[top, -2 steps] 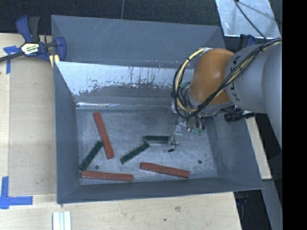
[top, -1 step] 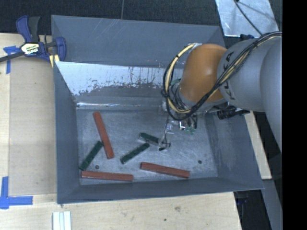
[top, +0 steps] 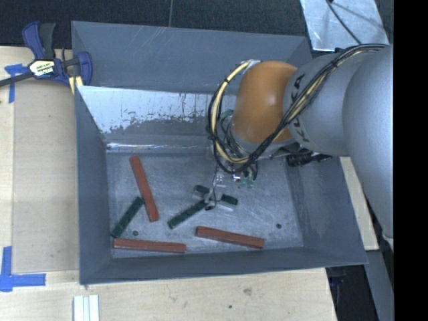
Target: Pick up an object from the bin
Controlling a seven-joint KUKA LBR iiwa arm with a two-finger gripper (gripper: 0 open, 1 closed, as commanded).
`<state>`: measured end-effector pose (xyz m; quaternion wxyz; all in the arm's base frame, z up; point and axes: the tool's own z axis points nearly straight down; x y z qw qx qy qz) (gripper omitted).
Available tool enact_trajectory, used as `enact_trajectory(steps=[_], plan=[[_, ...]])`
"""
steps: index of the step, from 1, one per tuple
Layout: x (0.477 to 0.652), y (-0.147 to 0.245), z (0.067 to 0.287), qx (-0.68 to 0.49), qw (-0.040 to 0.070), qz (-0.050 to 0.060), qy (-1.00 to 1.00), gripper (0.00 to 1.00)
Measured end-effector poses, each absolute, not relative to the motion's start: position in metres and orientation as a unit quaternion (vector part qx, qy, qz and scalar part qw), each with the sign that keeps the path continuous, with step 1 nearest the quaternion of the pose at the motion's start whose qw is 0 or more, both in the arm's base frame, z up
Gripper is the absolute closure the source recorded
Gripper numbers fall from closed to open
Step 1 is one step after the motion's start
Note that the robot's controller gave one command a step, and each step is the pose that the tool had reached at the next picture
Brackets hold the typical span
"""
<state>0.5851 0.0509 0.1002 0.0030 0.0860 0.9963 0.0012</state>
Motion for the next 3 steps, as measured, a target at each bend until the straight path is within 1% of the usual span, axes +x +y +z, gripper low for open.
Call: enact_trajectory(steps=[1,2,3], plan=[[0.580,0.041,0.072,0.118,-0.002,0.001,0.993,0.00],[0.568,0.067,0.073,0.112,0.003,0.000,0.994,0.00],[0.569,0.067,0.073,0.111,0.003,0.001,0.994,1.00]])
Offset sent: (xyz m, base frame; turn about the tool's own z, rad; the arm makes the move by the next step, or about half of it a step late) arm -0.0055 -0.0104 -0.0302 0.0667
